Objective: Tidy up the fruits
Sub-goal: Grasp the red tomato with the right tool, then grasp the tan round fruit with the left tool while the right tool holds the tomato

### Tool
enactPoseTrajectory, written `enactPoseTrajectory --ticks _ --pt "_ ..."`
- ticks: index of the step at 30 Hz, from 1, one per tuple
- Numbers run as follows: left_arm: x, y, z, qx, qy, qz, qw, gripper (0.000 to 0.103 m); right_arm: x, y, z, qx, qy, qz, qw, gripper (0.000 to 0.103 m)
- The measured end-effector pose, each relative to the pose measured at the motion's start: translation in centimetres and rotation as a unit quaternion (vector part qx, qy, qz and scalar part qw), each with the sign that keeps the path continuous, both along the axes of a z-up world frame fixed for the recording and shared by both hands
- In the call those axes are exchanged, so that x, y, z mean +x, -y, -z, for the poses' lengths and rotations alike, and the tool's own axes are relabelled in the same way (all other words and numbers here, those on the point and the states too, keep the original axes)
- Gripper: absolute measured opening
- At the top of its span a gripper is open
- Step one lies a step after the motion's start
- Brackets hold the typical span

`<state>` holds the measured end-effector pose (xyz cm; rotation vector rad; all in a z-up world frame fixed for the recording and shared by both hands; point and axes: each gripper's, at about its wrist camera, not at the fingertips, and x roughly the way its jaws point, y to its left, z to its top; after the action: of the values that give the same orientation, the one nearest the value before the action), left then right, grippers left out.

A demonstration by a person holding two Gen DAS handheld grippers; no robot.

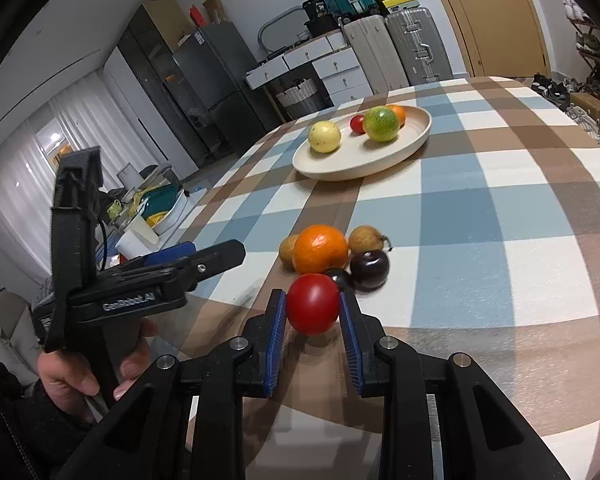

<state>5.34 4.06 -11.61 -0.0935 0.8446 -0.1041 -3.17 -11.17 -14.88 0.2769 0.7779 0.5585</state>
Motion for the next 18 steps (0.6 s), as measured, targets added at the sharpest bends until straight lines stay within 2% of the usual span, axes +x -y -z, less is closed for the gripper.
enactPoseTrajectory --ticks 7,18 --pt "1.9 1.2 1.6 0.005 -0.029 0.016 0.9994 0.102 -0.3 0.7 -0.6 0.002 0.016 -0.003 1.000 0.028" --pt "3.9 2.4 2.2 0.019 -0.036 0.029 0.9987 0.102 -0.4 0.4 -0.7 -0.003 0.031 -0.018 0.999 0.028"
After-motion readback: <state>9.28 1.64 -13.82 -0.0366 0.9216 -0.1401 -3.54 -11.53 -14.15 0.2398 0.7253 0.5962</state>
